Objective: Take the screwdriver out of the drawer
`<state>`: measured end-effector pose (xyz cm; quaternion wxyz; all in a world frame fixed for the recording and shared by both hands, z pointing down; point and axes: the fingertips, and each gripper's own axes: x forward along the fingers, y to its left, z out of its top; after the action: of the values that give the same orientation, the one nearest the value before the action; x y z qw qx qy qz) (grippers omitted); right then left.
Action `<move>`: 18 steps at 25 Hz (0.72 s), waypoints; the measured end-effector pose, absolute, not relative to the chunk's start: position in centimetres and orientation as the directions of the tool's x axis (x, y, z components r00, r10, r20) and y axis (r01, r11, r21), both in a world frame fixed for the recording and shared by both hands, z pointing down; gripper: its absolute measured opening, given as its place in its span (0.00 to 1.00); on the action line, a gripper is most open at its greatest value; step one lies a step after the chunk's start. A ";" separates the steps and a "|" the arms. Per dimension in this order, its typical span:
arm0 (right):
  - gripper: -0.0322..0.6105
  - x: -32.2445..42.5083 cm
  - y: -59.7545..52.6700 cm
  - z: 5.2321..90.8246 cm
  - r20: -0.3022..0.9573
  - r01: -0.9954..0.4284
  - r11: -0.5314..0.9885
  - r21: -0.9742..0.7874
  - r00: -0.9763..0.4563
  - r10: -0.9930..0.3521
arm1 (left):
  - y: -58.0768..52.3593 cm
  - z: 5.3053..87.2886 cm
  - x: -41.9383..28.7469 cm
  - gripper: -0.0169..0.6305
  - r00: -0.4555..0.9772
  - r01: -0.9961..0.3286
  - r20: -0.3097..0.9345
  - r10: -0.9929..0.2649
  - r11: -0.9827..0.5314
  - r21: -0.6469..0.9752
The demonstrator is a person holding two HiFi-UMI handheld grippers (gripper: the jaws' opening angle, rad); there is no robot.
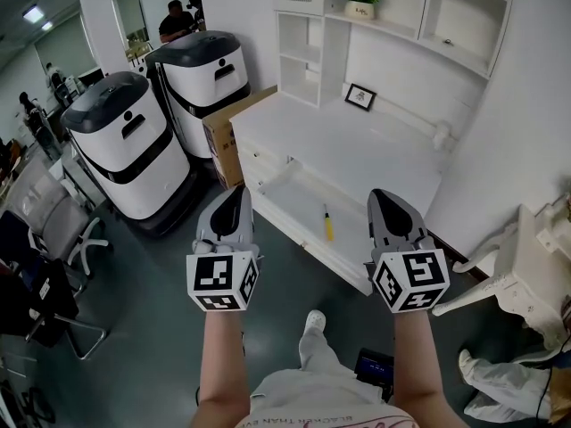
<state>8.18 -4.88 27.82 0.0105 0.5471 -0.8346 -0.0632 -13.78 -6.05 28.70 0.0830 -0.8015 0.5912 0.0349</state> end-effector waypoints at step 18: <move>0.30 9.3 -22.2 28.1 0.003 -0.894 0.441 0.080 -0.442 -0.897 | -22.0 28.7 -12.4 0.04 0.279 -0.958 -0.130 -0.951 -0.268 -0.099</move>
<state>9.28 -22.19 28.09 0.0223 0.5277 -0.8485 -0.0333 -12.38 -21.96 28.74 0.0788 -0.7958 0.6000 0.0223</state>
